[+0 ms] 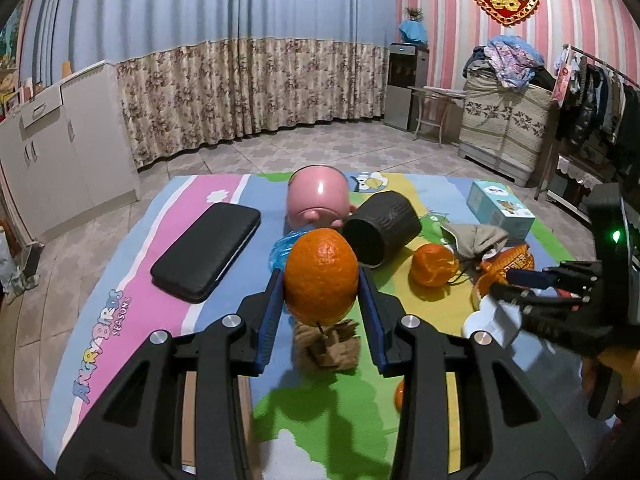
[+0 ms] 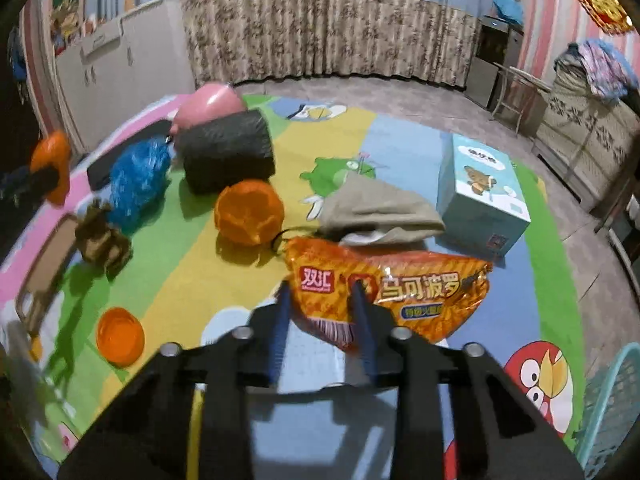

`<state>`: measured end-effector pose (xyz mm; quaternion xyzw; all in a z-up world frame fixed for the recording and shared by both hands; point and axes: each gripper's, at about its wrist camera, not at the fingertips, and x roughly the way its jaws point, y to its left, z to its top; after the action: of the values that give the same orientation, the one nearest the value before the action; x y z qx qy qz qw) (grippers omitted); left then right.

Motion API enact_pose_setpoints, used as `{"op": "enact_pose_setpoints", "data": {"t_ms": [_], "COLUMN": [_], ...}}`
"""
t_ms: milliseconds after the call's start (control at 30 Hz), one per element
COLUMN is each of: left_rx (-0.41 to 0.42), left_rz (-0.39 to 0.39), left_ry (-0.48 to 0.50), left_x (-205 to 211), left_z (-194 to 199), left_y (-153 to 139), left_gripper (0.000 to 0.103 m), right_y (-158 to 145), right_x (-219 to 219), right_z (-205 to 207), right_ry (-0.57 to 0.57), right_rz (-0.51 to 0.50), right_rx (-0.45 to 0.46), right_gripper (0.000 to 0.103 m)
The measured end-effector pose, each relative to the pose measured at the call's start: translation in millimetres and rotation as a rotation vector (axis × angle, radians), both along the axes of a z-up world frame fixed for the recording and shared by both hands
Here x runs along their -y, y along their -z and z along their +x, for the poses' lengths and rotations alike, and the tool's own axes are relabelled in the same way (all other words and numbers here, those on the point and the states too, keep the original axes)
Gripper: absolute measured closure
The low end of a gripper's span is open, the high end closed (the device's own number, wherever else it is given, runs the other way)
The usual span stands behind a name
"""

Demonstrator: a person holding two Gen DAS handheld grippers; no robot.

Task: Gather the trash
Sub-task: 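Carry the orange and chip bag over the basket and release both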

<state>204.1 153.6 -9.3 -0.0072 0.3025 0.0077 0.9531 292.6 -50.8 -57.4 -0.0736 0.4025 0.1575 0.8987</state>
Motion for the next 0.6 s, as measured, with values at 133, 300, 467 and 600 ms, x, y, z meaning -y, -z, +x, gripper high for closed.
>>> {"op": "enact_pose_setpoints", "data": {"t_ms": [133, 300, 467, 600], "left_rx": [0.006, 0.035, 0.055, 0.072], "left_rz": [0.005, -0.006, -0.006, 0.0], "left_ry": [-0.007, 0.008, 0.051, 0.097], "left_x": [-1, 15, 45, 78], "left_z": [0, -4, -7, -12], "left_y": [-3, -16, -30, -38], "left_gripper": [0.067, 0.067, 0.067, 0.067], "right_y": [-18, -58, -94, -110], "right_x": [18, 68, 116, 164], "right_z": [-9, -37, -70, -101], "right_ry": [0.018, 0.077, 0.134, 0.207], "right_rz": [0.025, 0.131, 0.186, 0.234], "right_rx": [0.055, 0.137, 0.221, 0.268], "right_gripper": [0.097, 0.098, 0.098, 0.098]}}
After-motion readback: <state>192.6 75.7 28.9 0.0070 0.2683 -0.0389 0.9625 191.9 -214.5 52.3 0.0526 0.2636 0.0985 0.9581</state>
